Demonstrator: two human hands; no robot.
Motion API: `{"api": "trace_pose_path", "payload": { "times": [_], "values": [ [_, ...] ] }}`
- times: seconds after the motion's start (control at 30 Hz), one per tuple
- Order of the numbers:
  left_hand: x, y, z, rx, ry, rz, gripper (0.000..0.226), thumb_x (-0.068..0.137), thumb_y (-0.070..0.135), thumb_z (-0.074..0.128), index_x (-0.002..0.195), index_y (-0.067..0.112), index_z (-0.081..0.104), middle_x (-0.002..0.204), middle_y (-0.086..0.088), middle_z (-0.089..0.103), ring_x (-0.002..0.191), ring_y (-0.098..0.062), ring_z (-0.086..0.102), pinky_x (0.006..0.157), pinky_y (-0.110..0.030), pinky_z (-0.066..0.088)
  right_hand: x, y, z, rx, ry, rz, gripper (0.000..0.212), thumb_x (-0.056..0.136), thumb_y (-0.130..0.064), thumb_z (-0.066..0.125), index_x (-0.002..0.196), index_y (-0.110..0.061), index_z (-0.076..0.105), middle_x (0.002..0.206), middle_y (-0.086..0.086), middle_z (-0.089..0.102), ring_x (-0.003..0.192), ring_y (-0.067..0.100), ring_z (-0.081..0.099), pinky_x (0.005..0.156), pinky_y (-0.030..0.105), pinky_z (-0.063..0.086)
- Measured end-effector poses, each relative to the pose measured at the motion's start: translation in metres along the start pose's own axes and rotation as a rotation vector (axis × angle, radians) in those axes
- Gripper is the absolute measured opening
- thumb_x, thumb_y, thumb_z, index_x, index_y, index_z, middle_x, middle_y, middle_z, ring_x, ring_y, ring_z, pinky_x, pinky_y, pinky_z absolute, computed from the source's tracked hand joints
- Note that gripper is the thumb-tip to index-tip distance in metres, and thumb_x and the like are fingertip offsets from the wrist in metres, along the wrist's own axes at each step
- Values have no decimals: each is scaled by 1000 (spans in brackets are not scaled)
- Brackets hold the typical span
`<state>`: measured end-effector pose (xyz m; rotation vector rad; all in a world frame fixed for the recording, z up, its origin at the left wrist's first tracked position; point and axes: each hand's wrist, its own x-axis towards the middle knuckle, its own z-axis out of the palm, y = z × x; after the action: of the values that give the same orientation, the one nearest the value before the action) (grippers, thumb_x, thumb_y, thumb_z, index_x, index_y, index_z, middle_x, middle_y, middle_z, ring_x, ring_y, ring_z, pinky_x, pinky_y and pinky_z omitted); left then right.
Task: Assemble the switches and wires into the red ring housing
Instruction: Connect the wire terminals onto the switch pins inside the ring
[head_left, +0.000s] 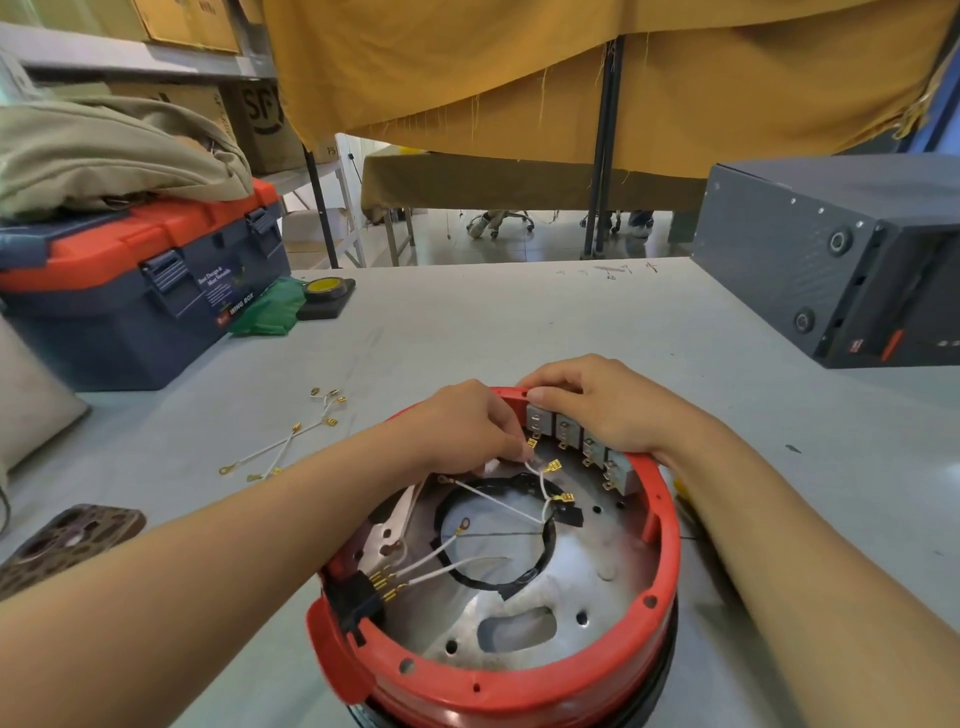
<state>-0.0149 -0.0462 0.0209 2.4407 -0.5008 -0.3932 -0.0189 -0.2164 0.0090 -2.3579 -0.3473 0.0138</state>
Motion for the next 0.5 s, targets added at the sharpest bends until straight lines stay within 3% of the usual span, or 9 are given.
{"api": "trace_pose_path", "payload": {
  "times": [0.17,0.27,0.33,0.5],
  "values": [
    [2,-4,2,-23,23,11,15,80,30,72,67,22,71,41,14,53,41,2,45,48,-16,34,0,3,3,45,29,1,23,95,-27,53,112,-24,68,112,-7,68,107,8,59,97,29,44],
    [0,-6,4,-10,46,56,12,80,28,71,69,22,71,51,9,60,48,-3,52,52,-22,43,0,5,4,76,34,2,22,94,-27,54,111,-25,68,111,-6,69,107,7,59,98,30,43],
    [-1,-8,5,-14,50,84,9,80,24,71,73,20,71,59,1,68,56,-7,59,63,-30,50,0,5,4,89,38,6,21,94,-27,54,110,-25,68,111,-6,69,107,7,59,98,29,43],
    [-5,-8,4,-9,70,145,4,78,12,70,81,14,69,65,-2,71,61,-9,64,69,-27,53,1,6,5,110,45,14,21,93,-27,56,110,-24,68,109,-5,69,105,8,61,99,33,44]
  ]
}}
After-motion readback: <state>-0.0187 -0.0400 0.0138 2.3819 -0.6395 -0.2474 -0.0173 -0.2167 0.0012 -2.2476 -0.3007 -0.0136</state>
